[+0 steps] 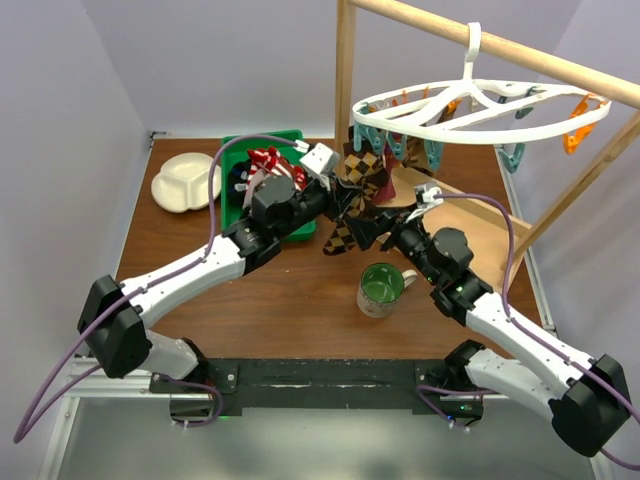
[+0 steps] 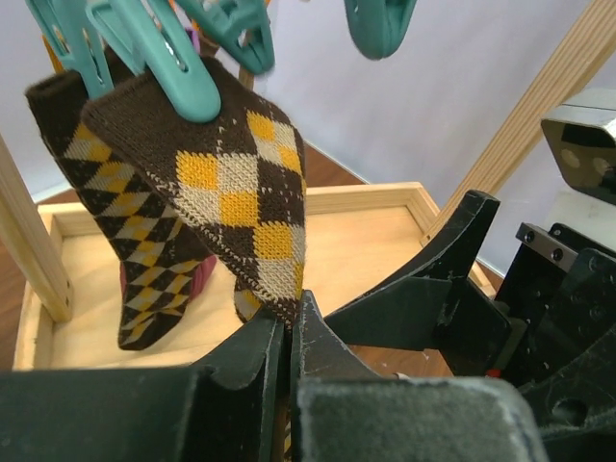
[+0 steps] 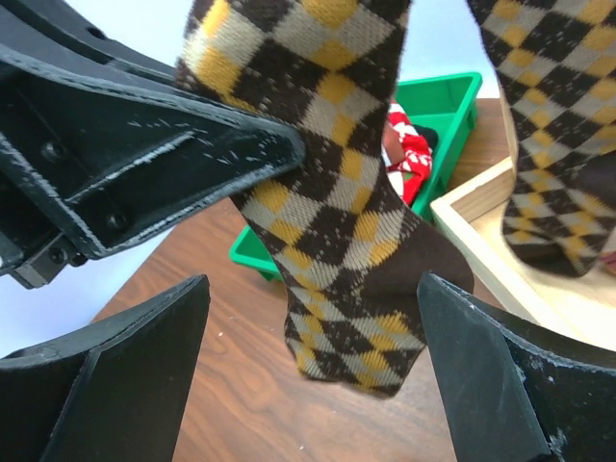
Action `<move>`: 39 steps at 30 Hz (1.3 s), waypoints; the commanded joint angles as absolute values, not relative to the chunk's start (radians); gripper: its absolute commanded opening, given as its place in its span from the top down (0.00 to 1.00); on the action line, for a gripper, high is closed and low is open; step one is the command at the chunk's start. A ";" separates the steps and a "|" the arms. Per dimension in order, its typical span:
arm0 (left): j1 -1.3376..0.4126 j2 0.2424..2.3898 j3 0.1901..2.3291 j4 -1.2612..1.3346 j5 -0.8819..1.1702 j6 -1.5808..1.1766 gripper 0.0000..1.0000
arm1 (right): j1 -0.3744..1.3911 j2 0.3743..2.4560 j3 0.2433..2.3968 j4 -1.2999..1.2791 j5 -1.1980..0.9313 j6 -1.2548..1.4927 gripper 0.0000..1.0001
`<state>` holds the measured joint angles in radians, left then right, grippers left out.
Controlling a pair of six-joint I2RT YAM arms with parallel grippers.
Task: Remove the socks clipped to the hanger
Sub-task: Remove the sock from the hanger.
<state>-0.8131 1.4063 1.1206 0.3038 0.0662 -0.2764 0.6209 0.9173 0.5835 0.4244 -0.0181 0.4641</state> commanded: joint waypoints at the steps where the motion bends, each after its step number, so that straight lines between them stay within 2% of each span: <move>1: -0.822 1.416 1.135 0.305 0.083 -0.328 1.00 | 0.618 0.914 0.568 0.560 0.026 0.411 0.06; 12: -0.828 1.489 1.207 0.206 0.038 -0.376 1.00 | 0.618 0.925 0.546 0.617 0.046 0.382 0.07; 22: -0.841 1.497 1.181 0.198 -0.025 -0.388 1.00 | 0.615 0.874 0.609 0.509 0.270 0.480 0.09; 39: -0.854 1.516 1.209 0.187 -0.046 -0.368 1.00 | 0.612 1.199 0.888 0.538 0.241 0.529 0.15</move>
<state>-0.8391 1.5089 1.1679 0.1932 -0.0589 -0.3794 0.6075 1.1675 0.8165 0.4873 0.2256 0.5079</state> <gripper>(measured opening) 0.043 0.855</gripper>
